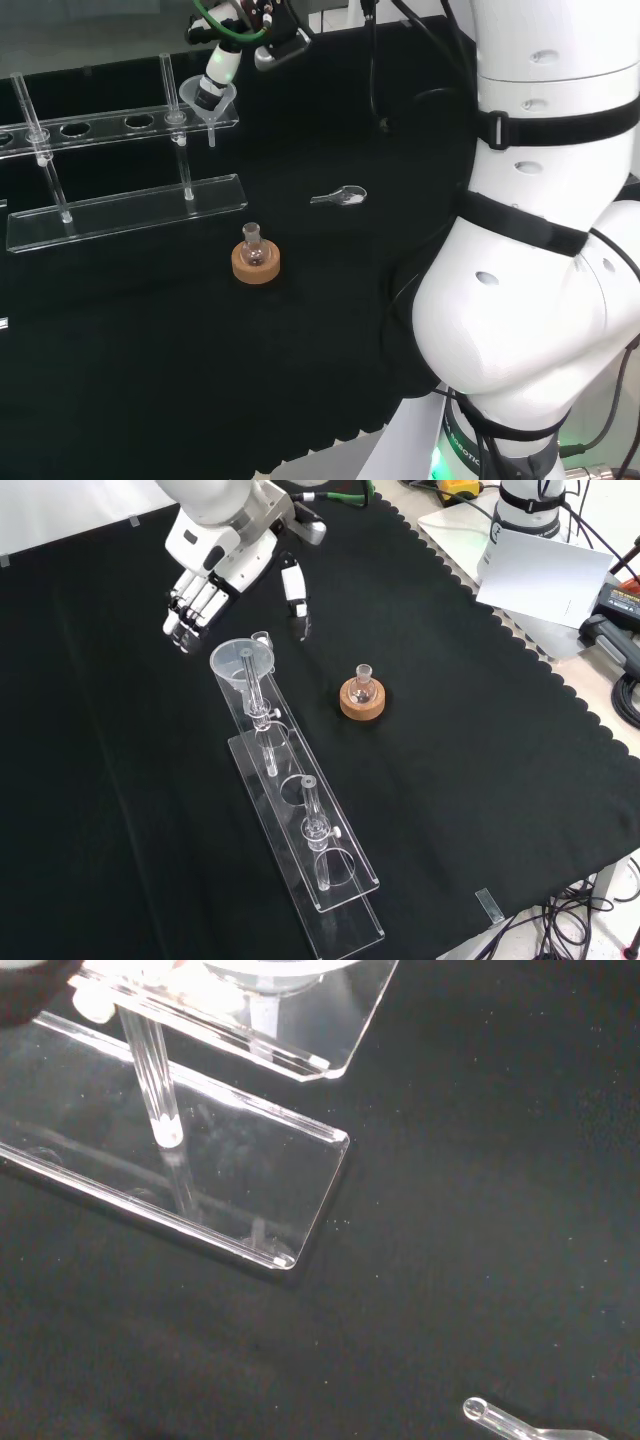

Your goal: Pick up the funnel from the transparent funnel stand.

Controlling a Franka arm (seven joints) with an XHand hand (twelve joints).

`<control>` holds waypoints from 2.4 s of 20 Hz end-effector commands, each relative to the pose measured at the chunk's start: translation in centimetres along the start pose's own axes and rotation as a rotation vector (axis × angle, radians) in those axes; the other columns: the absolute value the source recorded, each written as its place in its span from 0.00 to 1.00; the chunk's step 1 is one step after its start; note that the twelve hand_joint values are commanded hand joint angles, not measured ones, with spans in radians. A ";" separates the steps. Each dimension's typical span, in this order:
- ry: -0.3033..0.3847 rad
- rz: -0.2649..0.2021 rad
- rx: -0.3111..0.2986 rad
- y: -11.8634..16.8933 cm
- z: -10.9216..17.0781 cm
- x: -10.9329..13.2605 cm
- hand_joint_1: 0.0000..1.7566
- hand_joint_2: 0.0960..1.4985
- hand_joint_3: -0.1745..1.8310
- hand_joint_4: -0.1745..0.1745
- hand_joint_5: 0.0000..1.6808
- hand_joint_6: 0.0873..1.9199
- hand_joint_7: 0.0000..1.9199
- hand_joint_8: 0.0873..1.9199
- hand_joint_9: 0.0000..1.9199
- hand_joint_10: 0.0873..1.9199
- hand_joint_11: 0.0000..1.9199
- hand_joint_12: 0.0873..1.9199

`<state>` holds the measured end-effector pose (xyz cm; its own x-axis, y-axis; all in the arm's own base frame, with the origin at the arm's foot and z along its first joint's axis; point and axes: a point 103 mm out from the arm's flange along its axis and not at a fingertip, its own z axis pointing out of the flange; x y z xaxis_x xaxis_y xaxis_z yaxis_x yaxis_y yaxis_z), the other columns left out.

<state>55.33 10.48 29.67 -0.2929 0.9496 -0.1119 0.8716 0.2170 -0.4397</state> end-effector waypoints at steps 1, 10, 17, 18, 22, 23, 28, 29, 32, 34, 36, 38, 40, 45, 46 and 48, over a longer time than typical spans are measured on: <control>-0.024 0.080 -0.029 0.4 0.8 0.7 0.37 0.40 0.09 0.48 0.00 0.00 0.00 0.00 0.00 0.00 0.00 0.34; -0.021 0.003 0.094 2.3 1.2 0.6 0.37 0.40 0.09 0.48 0.00 0.00 0.00 0.00 0.00 0.00 0.00 0.34; -0.049 -0.030 0.115 2.8 1.1 0.3 0.36 0.41 0.09 0.46 0.00 0.00 0.00 0.00 0.00 0.00 0.00 0.34; -0.052 -0.033 0.120 2.8 1.2 0.3 0.36 0.41 0.09 0.46 0.00 0.00 0.00 0.00 0.00 0.00 0.00 0.34; -0.063 -0.053 0.137 3.0 1.4 0.6 0.36 0.41 0.09 0.45 0.00 0.00 0.00 0.00 0.00 0.00 0.00 0.34; -0.066 -0.055 0.139 3.1 1.4 0.5 0.36 0.41 0.09 0.45 0.00 0.00 0.00 0.00 0.01 0.00 0.00 0.34; -0.061 -0.058 0.140 3.5 1.7 0.3 0.36 0.41 0.09 0.45 0.00 0.00 0.02 0.00 0.03 0.00 0.00 0.38; -0.065 -0.060 0.134 3.7 1.8 0.4 0.36 0.41 0.09 0.45 0.00 0.00 0.03 0.00 0.04 0.00 0.00 0.39; -0.059 -0.059 0.097 3.8 1.9 0.5 0.36 0.42 0.09 0.44 0.00 0.00 0.07 0.01 0.07 0.05 0.00 0.44; -0.068 -0.064 0.078 3.9 2.1 0.8 0.36 0.42 0.09 0.44 0.00 0.00 0.10 0.06 0.06 0.18 0.00 0.50; -0.075 -0.067 0.074 4.2 2.2 0.8 0.36 0.42 0.10 0.46 0.04 0.00 0.12 0.12 0.05 0.29 0.00 0.56; -0.079 -0.067 0.078 4.4 2.3 0.7 0.36 0.43 0.10 0.47 0.06 0.00 0.12 0.17 0.06 0.34 0.00 0.60; -0.089 -0.067 0.084 4.5 2.5 0.7 0.36 0.43 0.10 0.48 0.08 0.00 0.13 0.19 0.07 0.36 0.00 0.62; -0.157 -0.072 0.083 4.9 2.6 0.2 0.37 0.43 0.10 0.49 0.12 0.00 0.14 0.23 0.11 0.36 0.00 0.65; -0.158 -0.073 0.087 4.9 2.6 0.1 0.37 0.43 0.10 0.49 0.12 0.00 0.14 0.24 0.12 0.35 0.00 0.66; -0.161 -0.071 0.085 4.9 2.3 -0.2 0.37 0.43 0.10 0.50 0.13 0.00 0.14 0.24 0.13 0.35 0.00 0.67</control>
<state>58.61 10.98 25.33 -0.4143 0.8856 -0.2101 0.8124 0.2558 -0.5240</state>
